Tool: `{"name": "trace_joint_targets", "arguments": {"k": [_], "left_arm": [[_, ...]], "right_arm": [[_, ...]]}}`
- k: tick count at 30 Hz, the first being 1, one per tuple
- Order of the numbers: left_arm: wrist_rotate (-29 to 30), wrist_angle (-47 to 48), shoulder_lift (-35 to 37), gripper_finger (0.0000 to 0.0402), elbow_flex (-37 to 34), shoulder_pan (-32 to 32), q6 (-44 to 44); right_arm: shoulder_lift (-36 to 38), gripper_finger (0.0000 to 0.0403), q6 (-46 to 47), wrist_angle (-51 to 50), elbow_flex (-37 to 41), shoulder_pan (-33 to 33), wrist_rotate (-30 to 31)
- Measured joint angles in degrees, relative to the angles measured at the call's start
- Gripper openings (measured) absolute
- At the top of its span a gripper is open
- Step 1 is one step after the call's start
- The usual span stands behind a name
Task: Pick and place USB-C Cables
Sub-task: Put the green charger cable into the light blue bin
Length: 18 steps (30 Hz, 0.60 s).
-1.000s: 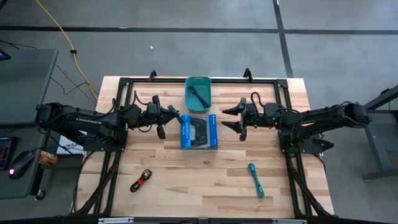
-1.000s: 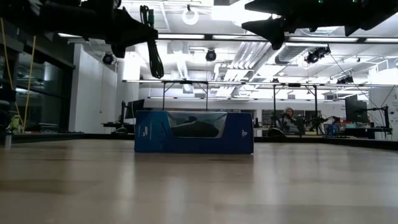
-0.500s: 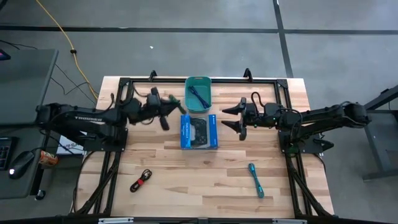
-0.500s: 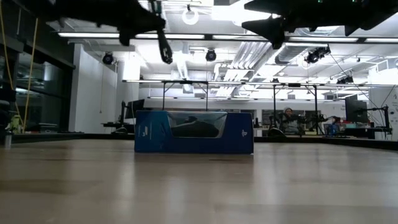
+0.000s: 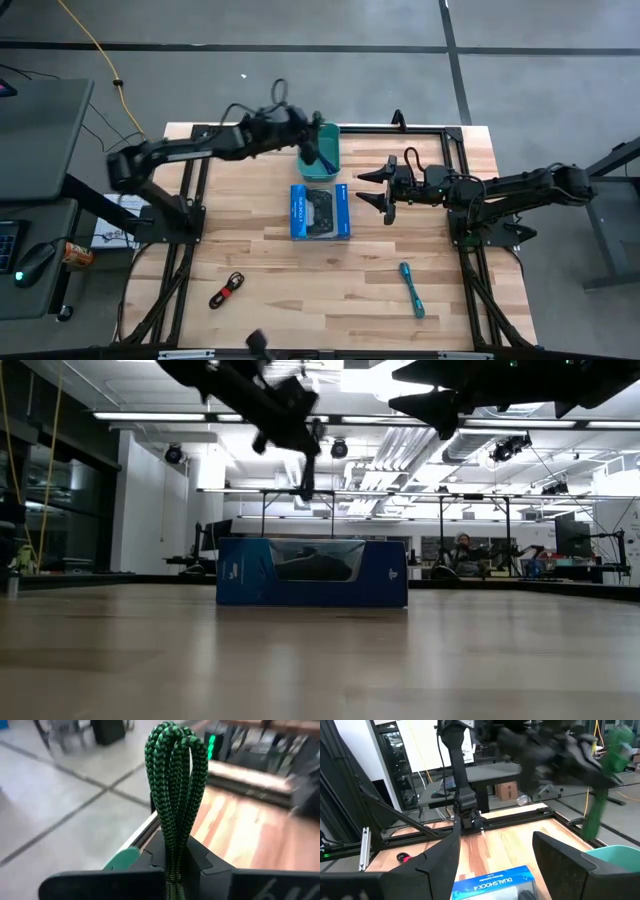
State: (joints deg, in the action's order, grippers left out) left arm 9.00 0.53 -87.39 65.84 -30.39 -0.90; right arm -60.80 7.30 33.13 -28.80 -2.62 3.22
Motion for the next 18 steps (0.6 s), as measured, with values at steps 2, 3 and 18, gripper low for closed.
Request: {"name": "trace_joint_targets", "arguments": {"k": [2, 3, 18], "left_arm": [[-0.03, 1.68, -4.24, 0.0000, 2.17, -0.91, -0.43], [-0.05, 2.30, -6.30, 0.0000, 3.01, -1.34, -0.70], [-4.51, 5.12, -23.14, 0.0000, 5.27, -4.06, -4.93]], "right_arm": [[0.00, 0.0241, 0.14, -0.54, 0.00, -0.02, 0.02], [0.00, 0.0241, 0.14, -0.77, 0.00, -0.02, 0.02], [-0.02, 0.0241, 1.67, -1.99, 0.00, 0.03, 0.04]]}}
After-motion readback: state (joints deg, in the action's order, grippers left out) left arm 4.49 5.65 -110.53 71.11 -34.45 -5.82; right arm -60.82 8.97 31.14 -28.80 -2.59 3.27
